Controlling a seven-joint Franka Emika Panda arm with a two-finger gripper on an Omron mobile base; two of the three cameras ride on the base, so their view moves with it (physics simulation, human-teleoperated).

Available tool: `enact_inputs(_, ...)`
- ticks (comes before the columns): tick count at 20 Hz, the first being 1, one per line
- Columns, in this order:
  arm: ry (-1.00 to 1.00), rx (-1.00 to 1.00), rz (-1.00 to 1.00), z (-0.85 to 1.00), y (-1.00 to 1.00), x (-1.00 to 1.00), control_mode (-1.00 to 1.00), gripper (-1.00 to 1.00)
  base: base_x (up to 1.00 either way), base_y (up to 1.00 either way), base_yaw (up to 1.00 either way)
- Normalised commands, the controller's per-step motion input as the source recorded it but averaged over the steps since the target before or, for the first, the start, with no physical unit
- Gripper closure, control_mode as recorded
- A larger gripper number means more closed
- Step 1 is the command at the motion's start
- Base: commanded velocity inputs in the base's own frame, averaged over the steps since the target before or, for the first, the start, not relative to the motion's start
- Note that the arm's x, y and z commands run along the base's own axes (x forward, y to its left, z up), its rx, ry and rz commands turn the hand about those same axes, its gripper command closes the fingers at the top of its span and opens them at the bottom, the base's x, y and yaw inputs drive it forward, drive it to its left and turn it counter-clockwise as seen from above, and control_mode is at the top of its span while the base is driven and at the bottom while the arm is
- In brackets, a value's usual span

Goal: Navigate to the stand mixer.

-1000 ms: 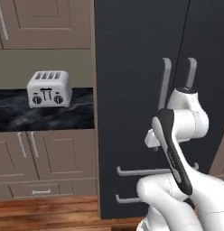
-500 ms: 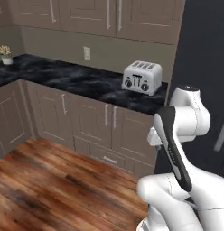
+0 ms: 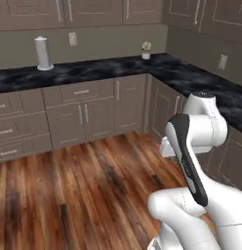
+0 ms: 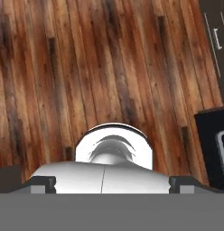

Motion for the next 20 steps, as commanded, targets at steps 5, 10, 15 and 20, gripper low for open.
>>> enact_inputs(5, 0.0, 0.0, 0.0, 0.0, 0.0, 0.0, 1.0, -1.0, 0.2, -0.04, 1.0)
enact_inputs(10, 0.0, 0.0, 0.0, 0.0, 0.0, 0.0, 1.0, -1.0, 0.33, -0.02, 1.0)
enact_inputs(15, 0.0, 0.0, 0.0, 0.0, 0.0, 0.0, 1.0, -1.0, 0.48, 0.0, 0.95)
enact_inputs(20, 0.0, 0.0, 0.0, 0.0, 0.0, 0.0, 1.0, -1.0, 0.39, 0.0, 0.94)
